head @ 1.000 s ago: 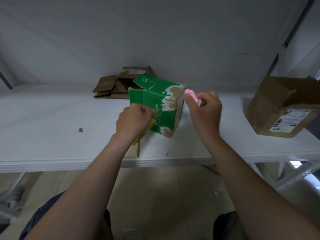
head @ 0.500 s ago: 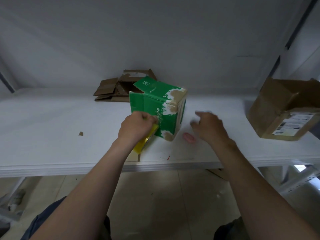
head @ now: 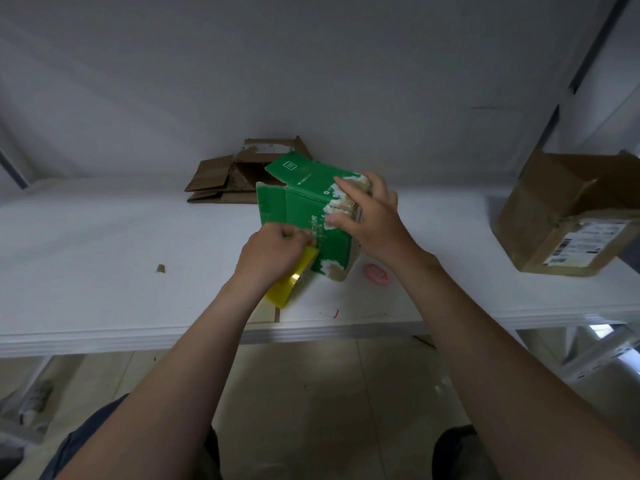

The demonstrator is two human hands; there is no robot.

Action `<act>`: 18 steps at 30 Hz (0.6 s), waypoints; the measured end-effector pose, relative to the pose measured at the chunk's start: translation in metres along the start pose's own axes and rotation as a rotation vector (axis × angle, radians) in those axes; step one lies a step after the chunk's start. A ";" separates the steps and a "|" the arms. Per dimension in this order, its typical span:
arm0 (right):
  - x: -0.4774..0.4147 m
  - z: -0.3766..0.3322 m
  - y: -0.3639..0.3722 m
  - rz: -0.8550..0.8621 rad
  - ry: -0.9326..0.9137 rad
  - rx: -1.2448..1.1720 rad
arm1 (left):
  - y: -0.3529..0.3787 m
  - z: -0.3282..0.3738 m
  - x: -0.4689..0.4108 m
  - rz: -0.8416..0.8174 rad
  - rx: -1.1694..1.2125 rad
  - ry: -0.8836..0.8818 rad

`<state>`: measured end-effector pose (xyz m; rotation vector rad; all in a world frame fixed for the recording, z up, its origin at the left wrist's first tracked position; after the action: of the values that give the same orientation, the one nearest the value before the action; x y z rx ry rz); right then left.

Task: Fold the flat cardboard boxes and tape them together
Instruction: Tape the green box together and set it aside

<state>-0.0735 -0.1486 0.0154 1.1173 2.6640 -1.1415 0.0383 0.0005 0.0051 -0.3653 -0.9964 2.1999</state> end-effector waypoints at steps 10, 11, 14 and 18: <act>0.040 -0.035 -0.016 0.230 -0.172 -0.212 | -0.022 0.006 0.035 -0.103 0.380 0.060; 0.043 -0.035 -0.011 0.151 -0.125 -0.188 | -0.023 0.007 0.039 -0.103 0.401 0.064; 0.046 -0.031 0.000 0.033 -0.013 -0.287 | -0.023 0.008 0.046 -0.102 0.431 0.094; 0.044 -0.036 -0.006 0.082 0.034 -0.399 | -0.019 0.009 0.053 -0.067 0.455 0.119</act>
<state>-0.1019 -0.1016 0.0326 1.1592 2.6715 -0.5442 0.0041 0.0409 0.0267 -0.2427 -0.4171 2.2337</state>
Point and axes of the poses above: each hand's wrist, its own x-axis away from the middle knuckle, its own y-axis out of the palm, z = x × y, the point moved 2 cm from there along -x, towards the middle knuckle, and after that the axes turned 10 degrees about -x, right-handed, at the moved point
